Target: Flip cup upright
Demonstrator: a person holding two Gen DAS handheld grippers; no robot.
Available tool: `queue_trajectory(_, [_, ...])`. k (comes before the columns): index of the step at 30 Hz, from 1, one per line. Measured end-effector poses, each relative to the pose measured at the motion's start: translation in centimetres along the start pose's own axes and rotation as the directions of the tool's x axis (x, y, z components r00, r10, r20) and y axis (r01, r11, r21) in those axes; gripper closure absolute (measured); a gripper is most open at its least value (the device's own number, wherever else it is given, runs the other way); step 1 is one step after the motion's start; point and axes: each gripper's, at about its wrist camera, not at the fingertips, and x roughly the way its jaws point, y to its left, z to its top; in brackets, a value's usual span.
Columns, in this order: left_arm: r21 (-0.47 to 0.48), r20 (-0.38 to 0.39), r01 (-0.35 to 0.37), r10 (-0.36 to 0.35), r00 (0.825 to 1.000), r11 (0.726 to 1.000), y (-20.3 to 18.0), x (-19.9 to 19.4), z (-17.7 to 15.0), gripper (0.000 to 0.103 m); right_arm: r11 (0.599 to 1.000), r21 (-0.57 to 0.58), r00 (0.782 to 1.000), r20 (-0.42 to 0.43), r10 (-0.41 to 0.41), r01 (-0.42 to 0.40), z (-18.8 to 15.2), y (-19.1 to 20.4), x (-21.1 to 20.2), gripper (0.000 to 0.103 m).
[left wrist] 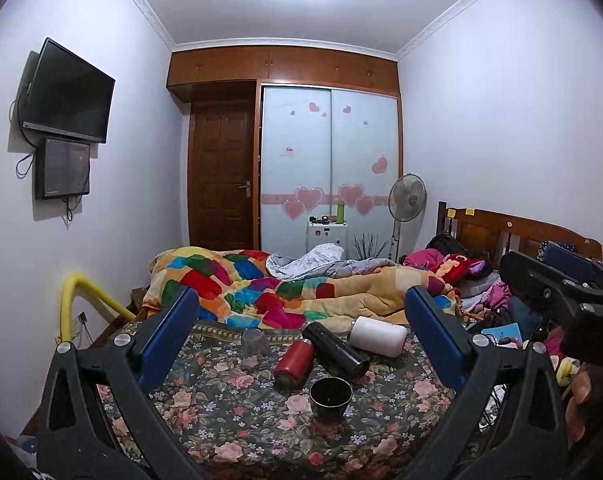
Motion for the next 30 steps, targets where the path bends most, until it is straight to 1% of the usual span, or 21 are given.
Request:
queue_trajectory(7, [0.007,-0.012,0.011,-0.011,1.0,1.0,-0.1,0.25,-0.24,0.0,1.0,-0.006,1.0,0.006,-0.004,0.004,0.25,0.29,-0.06,0.0])
queue_trajectory(19, [-0.009,-0.034,0.002,-0.003,0.999,1.0,0.48,0.72,-0.45,0.0,1.0,0.006,1.0,-0.001,0.007,-0.007,0.19,0.11,0.04,0.0])
queue_trajectory(30, [-0.01,-0.03,0.001,-0.002,1.0,1.0,0.37,0.78,-0.5,0.0,1.0,-0.001,1.0,-0.017,0.006,-0.006,-0.05,0.27,0.32,0.0])
